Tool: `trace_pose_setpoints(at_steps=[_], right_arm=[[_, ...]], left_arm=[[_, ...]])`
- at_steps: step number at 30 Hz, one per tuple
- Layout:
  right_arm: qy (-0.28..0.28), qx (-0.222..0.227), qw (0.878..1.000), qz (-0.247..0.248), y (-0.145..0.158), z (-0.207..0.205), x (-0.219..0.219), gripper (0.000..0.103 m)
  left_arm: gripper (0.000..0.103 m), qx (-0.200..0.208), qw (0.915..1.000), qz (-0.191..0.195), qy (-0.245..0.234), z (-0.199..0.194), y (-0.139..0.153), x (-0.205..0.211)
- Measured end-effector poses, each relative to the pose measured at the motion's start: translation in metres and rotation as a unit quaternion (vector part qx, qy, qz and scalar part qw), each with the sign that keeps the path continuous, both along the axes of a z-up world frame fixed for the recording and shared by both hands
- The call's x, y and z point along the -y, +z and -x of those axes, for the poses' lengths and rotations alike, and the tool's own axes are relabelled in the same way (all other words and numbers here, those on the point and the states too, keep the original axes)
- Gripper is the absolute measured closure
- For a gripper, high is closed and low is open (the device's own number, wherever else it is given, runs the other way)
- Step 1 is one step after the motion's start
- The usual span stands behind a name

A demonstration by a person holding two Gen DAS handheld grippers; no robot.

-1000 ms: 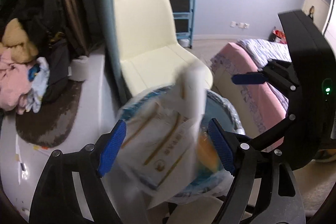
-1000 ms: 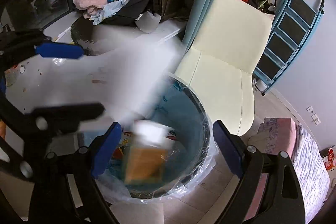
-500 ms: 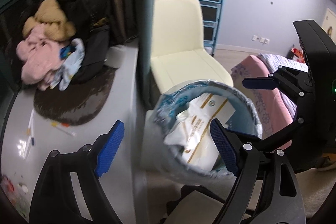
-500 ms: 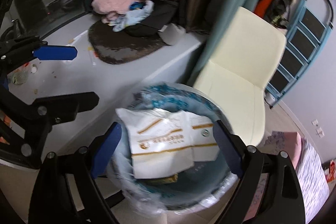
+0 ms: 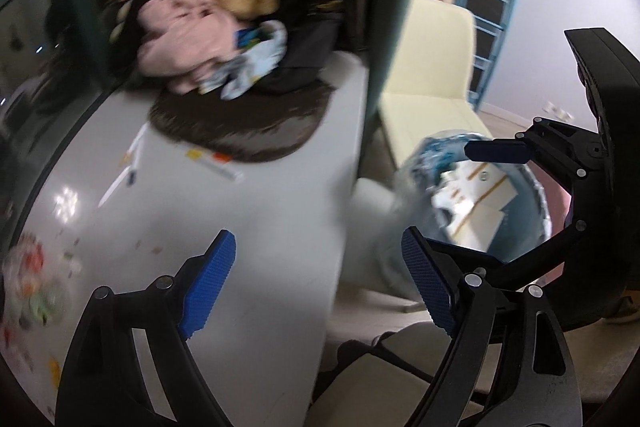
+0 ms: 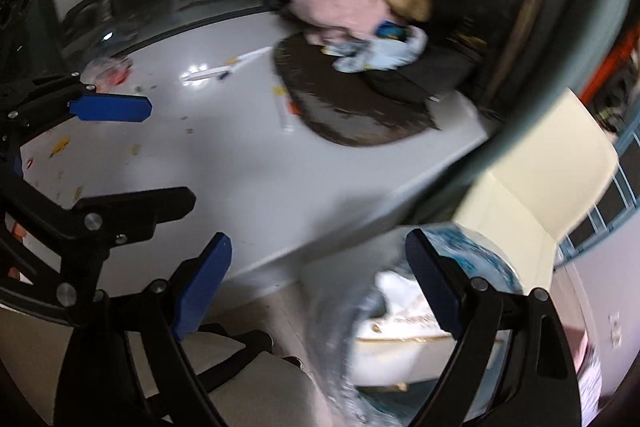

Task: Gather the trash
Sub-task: 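Move both open tools from the bin back over the table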

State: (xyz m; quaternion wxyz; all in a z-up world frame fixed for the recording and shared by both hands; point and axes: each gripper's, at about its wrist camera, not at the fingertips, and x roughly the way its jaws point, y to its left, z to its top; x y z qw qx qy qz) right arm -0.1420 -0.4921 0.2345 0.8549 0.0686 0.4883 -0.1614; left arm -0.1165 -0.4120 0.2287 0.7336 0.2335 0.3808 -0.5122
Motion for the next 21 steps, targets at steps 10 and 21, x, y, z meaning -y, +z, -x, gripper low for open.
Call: trace_pose_setpoints(at_steps=[10, 21], right_arm=[[0.093, -0.009, 0.996, -0.004, -0.005, -0.063, -0.062, 0.018], [0.152, -0.003, 0.988, -0.009, -0.007, -0.109, -0.120, 0.018]], left_arm=[[0.020, -0.015, 0.9947, -0.006, 0.102, -0.043, -0.010, -0.080], [0.020, -0.011, 0.9837, -0.008, 0.179, -0.077, -0.012, -0.154]])
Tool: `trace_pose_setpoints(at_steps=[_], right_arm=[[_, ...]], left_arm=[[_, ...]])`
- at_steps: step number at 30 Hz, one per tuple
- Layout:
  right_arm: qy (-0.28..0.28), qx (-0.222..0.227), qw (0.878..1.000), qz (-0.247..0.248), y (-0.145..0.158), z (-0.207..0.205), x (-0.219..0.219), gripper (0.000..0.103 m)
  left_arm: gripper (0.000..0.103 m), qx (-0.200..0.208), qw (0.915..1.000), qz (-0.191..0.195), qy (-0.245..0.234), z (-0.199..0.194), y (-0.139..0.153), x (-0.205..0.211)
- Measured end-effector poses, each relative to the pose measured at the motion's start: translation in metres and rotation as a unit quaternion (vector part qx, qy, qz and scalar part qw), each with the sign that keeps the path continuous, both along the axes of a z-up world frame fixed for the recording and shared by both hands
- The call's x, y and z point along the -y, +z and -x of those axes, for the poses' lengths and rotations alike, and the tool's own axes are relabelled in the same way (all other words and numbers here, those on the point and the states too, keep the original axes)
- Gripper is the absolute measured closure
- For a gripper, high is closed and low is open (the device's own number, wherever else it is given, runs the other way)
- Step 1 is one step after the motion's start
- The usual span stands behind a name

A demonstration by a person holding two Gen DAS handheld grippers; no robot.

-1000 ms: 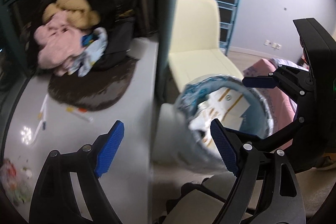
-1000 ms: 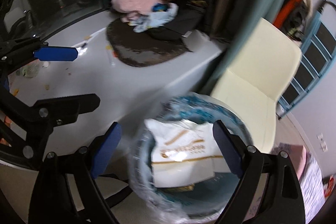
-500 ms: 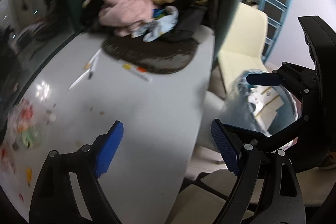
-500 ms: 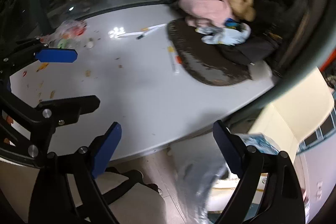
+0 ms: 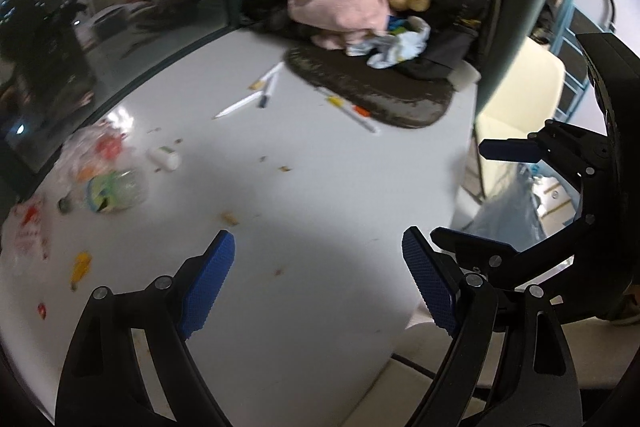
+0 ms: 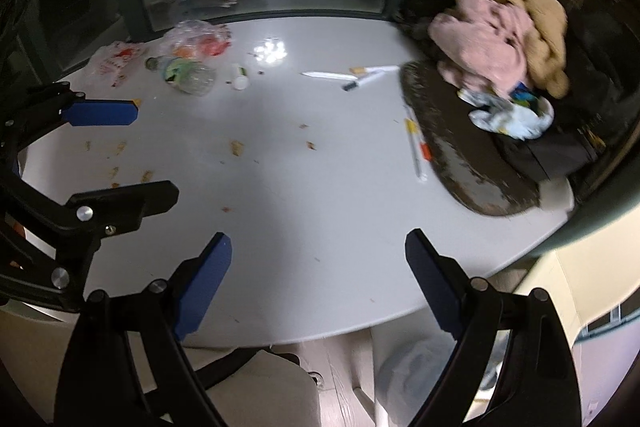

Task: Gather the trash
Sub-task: 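Move both open tools from the bin back over the table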

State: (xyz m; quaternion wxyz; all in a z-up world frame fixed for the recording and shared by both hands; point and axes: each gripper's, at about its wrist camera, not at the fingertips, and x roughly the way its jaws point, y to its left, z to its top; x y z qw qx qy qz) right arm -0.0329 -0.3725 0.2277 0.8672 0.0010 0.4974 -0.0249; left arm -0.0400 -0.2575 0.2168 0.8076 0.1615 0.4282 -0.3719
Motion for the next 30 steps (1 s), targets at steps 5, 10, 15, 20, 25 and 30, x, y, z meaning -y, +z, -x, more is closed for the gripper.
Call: trace_pose_setpoints(at_steps=[5, 10, 15, 20, 25, 30], right_arm=[[0.029, 0.007, 1.000, -0.003, 0.000, -0.022, -0.032, 0.018], [0.058, 0.018, 0.998, -0.003, 0.003, -0.045, -0.066, 0.018], [0.079, 0.021, 0.997, -0.004, 0.004, -0.063, -0.095, 0.018], [0.106, 0.020, 0.994, 0.000, 0.004, -0.079, -0.124, 0.018], [0.141, 0.012, 0.990, 0.008, 0.004, -0.090, -0.145, 0.018], [0.174, 0.006, 0.985, 0.017, 0.002, -0.099, -0.159, 0.018]], left_arm=[[0.020, 0.007, 0.9992, -0.004, 0.040, -0.013, -0.002, -0.043], [0.020, 0.014, 0.9972, -0.008, 0.072, -0.028, -0.001, -0.082], [0.019, 0.018, 0.9951, -0.010, 0.097, -0.040, -0.002, -0.115], [0.018, 0.014, 0.9913, -0.003, 0.131, -0.051, -0.004, -0.146], [0.015, 0.001, 0.9865, 0.006, 0.164, -0.056, -0.007, -0.165], [0.014, -0.006, 0.9820, 0.015, 0.188, -0.062, -0.009, -0.173]])
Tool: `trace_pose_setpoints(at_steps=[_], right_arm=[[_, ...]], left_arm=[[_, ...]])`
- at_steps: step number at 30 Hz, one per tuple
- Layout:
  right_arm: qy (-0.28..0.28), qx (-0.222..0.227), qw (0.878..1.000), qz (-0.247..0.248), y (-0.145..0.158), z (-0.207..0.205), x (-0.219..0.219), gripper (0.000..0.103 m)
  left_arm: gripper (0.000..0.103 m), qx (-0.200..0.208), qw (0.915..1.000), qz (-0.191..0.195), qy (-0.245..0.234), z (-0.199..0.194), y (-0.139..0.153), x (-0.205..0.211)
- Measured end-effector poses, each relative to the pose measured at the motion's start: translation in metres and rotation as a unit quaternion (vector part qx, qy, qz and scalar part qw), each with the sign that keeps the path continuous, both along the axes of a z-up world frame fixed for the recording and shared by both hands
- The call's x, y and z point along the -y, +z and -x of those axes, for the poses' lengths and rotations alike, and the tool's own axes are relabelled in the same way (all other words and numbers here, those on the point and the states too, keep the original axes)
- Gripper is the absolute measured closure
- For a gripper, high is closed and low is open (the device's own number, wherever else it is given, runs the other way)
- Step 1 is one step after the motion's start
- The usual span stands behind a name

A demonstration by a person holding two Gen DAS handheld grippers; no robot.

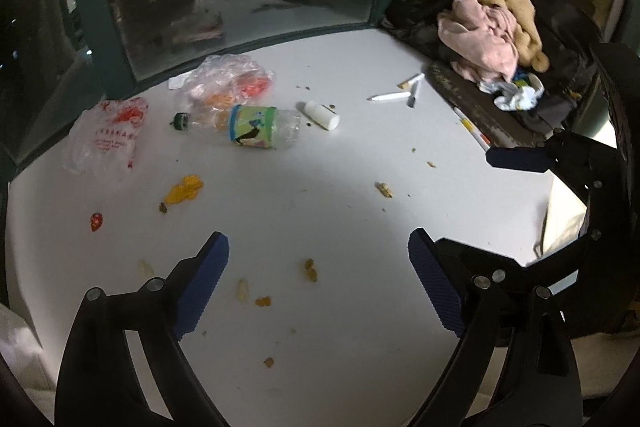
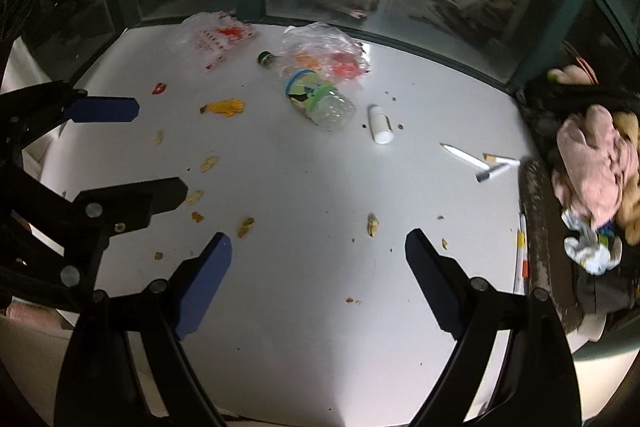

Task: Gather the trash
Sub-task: 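Move both open tools from the bin back over the table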

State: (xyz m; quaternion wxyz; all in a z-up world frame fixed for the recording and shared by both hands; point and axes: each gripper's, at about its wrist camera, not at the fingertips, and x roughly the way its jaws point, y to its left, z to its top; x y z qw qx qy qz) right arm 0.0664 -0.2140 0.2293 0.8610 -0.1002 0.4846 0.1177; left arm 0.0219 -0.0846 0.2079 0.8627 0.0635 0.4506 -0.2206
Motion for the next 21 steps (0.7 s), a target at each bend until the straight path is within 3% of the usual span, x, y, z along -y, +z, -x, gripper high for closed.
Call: trace_pose_setpoints(at_steps=[4, 7, 12, 14, 17, 18, 21], right_arm=[[0.016, 0.009, 1.000, 0.001, 0.002, -0.015, -0.002, 0.018], [0.027, 0.009, 1.000, -0.001, 0.002, -0.026, -0.002, 0.018], [0.045, 0.009, 0.999, -0.009, -0.001, -0.042, -0.001, 0.018], [0.049, 0.008, 0.999, -0.014, -0.002, -0.049, 0.000, 0.018], [0.054, 0.008, 0.998, -0.021, -0.003, -0.058, 0.003, 0.018], [0.055, 0.007, 0.998, -0.023, -0.004, -0.060, 0.003, 0.018], [0.060, 0.005, 0.998, -0.030, -0.005, -0.065, 0.006, 0.018]], left_arm=[[0.013, -0.004, 0.9988, 0.006, 0.048, -0.010, -0.002, -0.004], [0.010, -0.030, 0.9964, 0.022, 0.076, -0.020, -0.004, -0.010], [0.007, -0.068, 0.9867, 0.112, 0.097, -0.033, -0.002, -0.021], [0.006, -0.057, 0.9818, 0.146, 0.108, -0.035, 0.007, -0.026], [0.006, -0.041, 0.9672, 0.225, 0.111, -0.037, 0.021, -0.038], [0.006, -0.032, 0.9641, 0.234, 0.120, -0.038, 0.025, -0.041], [0.006, -0.021, 0.9737, 0.159, 0.162, -0.045, 0.031, -0.033]])
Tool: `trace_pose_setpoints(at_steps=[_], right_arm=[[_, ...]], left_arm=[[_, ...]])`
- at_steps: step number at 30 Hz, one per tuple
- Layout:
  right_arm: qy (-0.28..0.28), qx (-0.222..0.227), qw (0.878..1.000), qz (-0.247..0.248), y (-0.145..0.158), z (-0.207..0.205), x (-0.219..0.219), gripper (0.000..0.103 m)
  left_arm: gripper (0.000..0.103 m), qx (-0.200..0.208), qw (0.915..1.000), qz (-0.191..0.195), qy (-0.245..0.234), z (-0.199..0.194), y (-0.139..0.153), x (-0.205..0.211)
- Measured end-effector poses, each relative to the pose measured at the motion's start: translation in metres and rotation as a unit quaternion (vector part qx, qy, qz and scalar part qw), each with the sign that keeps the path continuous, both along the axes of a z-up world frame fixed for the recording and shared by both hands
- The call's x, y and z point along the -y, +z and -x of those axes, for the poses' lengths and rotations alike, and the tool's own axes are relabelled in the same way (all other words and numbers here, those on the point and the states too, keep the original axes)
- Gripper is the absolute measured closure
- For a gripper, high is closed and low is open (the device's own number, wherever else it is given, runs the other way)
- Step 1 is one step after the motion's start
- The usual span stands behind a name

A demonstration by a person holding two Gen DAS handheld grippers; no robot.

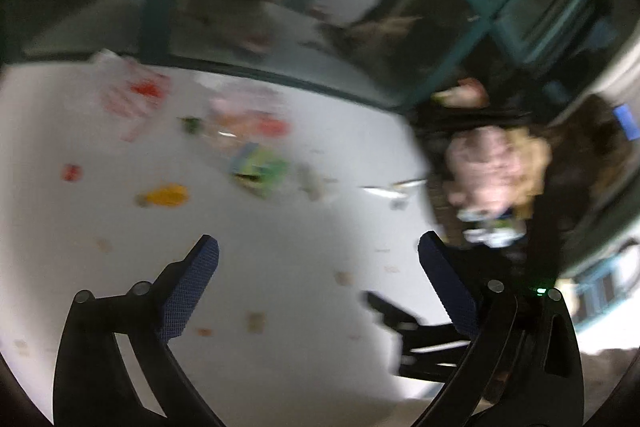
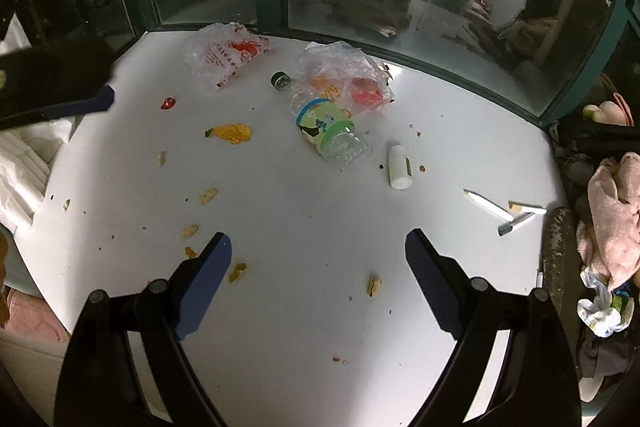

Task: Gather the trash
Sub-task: 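Move both open tools from the bin back over the table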

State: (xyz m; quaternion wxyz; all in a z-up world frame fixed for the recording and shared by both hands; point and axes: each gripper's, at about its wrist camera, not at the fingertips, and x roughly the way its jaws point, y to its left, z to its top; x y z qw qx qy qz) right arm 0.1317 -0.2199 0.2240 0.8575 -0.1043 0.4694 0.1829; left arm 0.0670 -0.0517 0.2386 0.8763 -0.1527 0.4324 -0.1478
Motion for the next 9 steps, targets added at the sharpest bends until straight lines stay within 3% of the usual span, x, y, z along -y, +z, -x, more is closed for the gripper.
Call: trace_pose_setpoints(at_steps=[3, 6, 9], right_arm=[[0.006, 0.000, 1.000, -0.003, -0.001, -0.003, 0.002, 0.018], [0.007, 0.002, 1.000, -0.006, 0.000, -0.004, 0.007, 0.018], [0.006, 0.005, 1.000, -0.008, 0.001, -0.006, 0.014, 0.018]], left_arm=[[0.006, -0.020, 0.9976, -0.055, 0.036, -0.002, -0.006, 0.007], [0.006, -0.031, 0.9973, -0.033, 0.058, 0.000, -0.013, 0.007], [0.006, -0.050, 0.9964, -0.042, 0.054, -0.002, -0.018, 0.007]])
